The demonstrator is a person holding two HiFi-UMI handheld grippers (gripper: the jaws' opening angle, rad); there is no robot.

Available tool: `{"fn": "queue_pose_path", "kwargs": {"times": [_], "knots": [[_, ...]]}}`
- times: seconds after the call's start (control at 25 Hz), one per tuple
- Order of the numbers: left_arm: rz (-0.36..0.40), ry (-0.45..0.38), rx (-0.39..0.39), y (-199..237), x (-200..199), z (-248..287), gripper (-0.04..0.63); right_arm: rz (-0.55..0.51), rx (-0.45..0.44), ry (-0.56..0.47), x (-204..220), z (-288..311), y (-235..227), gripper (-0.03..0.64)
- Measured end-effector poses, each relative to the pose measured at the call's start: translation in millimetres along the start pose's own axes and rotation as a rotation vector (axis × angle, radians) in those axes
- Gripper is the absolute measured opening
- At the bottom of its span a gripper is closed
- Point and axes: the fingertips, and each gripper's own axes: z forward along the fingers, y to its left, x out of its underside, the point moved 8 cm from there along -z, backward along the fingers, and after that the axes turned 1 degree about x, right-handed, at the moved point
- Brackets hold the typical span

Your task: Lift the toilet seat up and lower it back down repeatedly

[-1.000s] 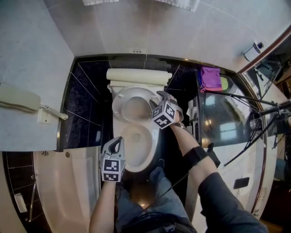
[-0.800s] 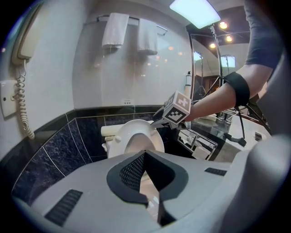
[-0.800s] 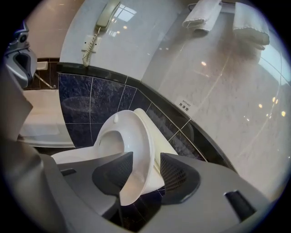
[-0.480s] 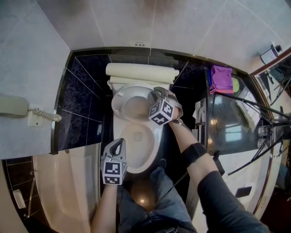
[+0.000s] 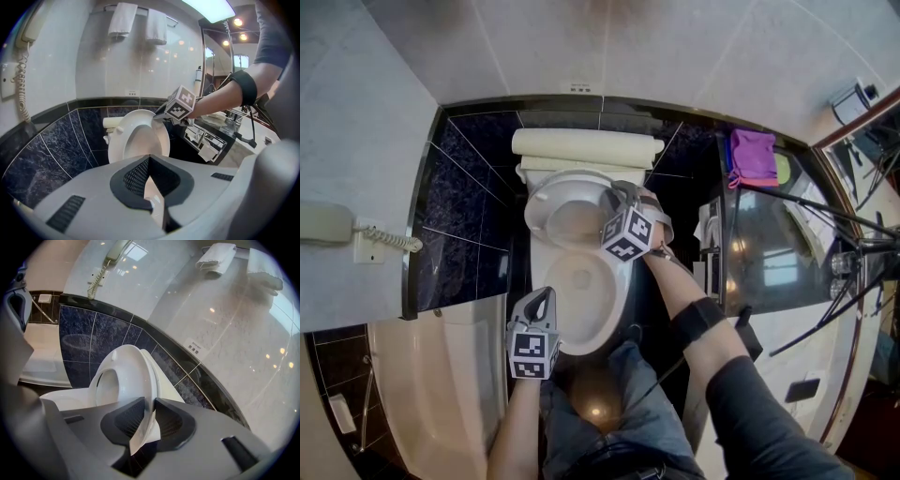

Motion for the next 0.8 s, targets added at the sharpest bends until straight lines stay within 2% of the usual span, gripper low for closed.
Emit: {"fn": "queue_pose_path", "kwargs": {"times": [0.44,0.8], "knots": [[-0.022,0.035,0.014,-11.7,31.3,-8.8,0.000,-0.035,0.022,-0.013,2.0,-54.0,43.9,0.086],[-0.011,0.054,-0.001,-14.3,59.9,-13.2,0.000,-0.100,0.036,-0.027,12.2,-103.6,99.1,0.083]]}}
